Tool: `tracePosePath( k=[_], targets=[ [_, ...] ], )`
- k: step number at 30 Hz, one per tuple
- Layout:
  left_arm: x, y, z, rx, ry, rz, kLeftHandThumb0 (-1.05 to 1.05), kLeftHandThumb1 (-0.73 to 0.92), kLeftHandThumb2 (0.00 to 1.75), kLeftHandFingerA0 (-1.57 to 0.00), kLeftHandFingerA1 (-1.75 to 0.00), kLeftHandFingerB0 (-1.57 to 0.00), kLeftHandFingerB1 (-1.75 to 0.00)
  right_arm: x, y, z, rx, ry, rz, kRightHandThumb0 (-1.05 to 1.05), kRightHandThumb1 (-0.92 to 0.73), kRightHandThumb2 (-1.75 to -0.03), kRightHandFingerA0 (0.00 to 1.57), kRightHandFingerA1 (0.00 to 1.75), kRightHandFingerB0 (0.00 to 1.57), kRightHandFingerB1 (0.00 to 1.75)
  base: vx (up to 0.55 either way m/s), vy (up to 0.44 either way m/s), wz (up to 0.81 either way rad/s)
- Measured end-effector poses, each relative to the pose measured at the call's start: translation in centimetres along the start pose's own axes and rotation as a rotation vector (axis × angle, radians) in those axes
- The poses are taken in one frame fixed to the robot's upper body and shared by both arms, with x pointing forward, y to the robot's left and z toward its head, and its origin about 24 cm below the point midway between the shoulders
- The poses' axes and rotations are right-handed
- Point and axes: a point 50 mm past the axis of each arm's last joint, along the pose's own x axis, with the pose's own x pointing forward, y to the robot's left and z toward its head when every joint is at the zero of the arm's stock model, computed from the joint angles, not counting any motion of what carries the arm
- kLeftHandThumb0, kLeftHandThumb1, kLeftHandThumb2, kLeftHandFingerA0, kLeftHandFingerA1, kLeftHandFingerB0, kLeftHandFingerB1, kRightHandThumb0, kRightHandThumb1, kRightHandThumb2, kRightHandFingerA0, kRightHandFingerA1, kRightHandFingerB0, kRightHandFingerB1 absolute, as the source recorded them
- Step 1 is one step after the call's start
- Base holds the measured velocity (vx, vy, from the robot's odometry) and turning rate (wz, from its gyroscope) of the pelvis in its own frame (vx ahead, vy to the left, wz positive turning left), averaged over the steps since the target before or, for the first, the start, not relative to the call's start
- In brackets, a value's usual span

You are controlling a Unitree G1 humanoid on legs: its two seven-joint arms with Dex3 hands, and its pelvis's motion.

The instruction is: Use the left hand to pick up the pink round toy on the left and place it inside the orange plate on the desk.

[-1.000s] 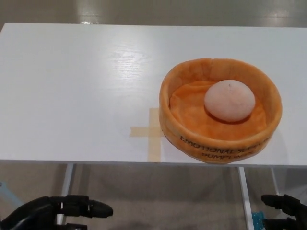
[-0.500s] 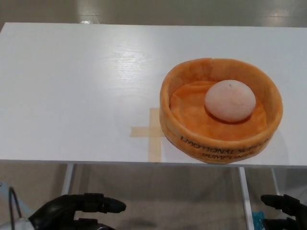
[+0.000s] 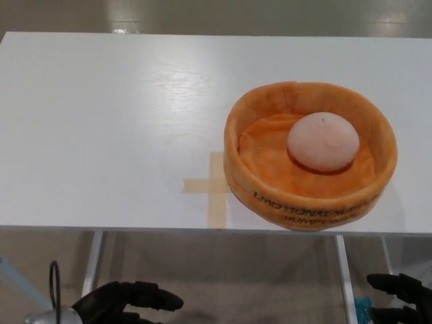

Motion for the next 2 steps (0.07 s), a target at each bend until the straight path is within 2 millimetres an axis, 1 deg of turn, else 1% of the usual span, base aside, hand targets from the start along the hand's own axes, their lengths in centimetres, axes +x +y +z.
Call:
tracePosePath(
  k=[1,2],
  targets=[
    [0.03,-0.01,-0.14,0.003,0.008,0.009,-0.38,0.58,0.58,-0.45,-0.38,-0.46,-0.35,0.00,0.00,0.00,0.000,0.000,0.000,-0.15,-0.64,-0.58,0.69,0.64,0.60,0.49,0.00,0.000,0.00],
    [0.03,-0.01,-0.14,0.003,0.008,0.009,-0.38,0.58,0.58,-0.45,-0.38,-0.46,-0.35,0.00,0.00,0.00,0.000,0.000,0.000,-0.15,-0.64,-0.58,0.69,0.64,0.60,0.49,0.00,0.000,0.00]
  ],
)
